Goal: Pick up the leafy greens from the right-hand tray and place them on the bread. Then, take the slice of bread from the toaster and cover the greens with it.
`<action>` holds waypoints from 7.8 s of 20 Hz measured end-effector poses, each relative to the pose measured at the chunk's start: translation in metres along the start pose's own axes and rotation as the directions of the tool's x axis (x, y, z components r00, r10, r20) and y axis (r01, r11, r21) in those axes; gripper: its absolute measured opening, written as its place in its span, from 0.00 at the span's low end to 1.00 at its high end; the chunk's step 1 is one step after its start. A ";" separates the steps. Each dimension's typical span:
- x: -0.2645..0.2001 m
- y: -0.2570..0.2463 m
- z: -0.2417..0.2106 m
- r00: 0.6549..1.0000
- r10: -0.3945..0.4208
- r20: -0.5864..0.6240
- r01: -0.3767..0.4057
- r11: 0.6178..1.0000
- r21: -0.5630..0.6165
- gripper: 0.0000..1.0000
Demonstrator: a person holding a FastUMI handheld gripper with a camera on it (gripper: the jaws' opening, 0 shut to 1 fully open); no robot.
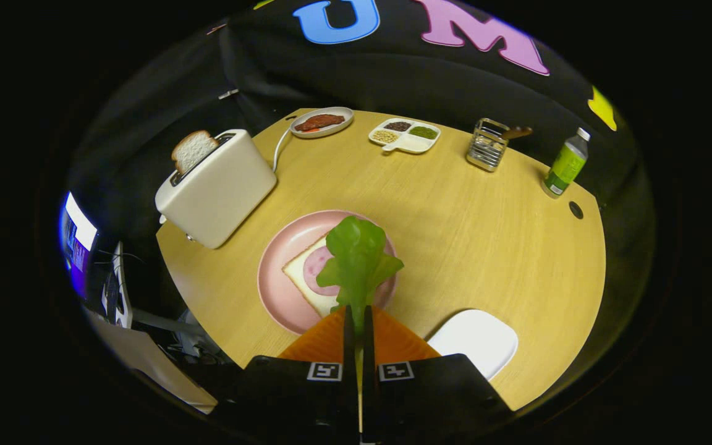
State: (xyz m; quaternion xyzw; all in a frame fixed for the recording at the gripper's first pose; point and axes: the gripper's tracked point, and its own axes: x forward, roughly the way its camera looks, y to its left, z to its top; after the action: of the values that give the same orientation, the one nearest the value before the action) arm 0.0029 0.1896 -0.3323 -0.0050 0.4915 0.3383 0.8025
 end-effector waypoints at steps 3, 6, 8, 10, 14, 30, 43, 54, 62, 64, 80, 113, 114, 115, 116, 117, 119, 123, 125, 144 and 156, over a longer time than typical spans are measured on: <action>0.017 0.021 0.011 0.999 0.029 -0.017 -0.029 0.999 -0.015 0.08; 0.026 0.029 0.018 0.999 0.032 -0.029 -0.032 0.999 -0.020 0.08; 0.031 0.034 0.021 0.999 0.041 -0.028 -0.041 0.999 -0.025 0.07; 0.035 0.034 0.021 0.999 0.040 -0.036 -0.041 0.999 -0.025 0.31; 0.038 0.030 0.025 1.000 0.007 -0.016 -0.007 1.000 -0.026 0.81; -0.059 0.191 0.194 0.906 0.269 0.327 -0.282 0.959 -0.011 0.90; 0.074 0.306 0.242 0.973 0.152 0.172 -0.174 0.977 0.121 0.84; 0.129 0.293 0.232 0.995 -0.085 0.060 0.071 0.977 0.200 0.45; 0.095 0.291 0.242 0.989 -0.106 0.106 0.077 0.966 0.248 0.11; 0.073 0.292 0.248 0.987 -0.086 0.139 0.049 0.968 0.246 0.11; -0.069 0.087 0.173 0.950 -0.225 0.217 0.101 0.877 0.469 0.11; 0.078 -0.023 -0.010 0.941 -0.337 0.021 0.282 0.819 0.499 0.65; 0.077 -0.023 -0.008 0.940 -0.339 0.028 0.281 0.822 0.495 0.72; 0.075 -0.022 -0.006 0.942 -0.335 0.035 0.276 0.827 0.490 0.76; 0.072 -0.020 -0.006 0.941 -0.335 0.040 0.276 0.832 0.481 0.84; 0.068 -0.019 -0.006 0.941 -0.336 0.044 0.278 0.839 0.467 0.92; 0.059 -0.021 -0.005 0.936 -0.346 0.065 0.280 0.844 0.457 0.99; 0.029 -0.025 0.014 0.927 -0.343 0.154 0.231 0.843 0.486 0.99; 0.004 -0.026 0.032 0.912 -0.340 0.230 0.208 0.865 0.456 0.99; -0.256 -0.013 0.122 0.669 -0.330 0.666 0.220 0.944 0.247 0.99; -0.242 -0.011 0.126 0.682 -0.222 0.697 0.136 0.975 0.178 0.99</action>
State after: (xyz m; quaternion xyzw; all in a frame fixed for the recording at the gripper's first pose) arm 0.0378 0.0941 -0.0792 0.1231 0.1578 0.2056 0.9579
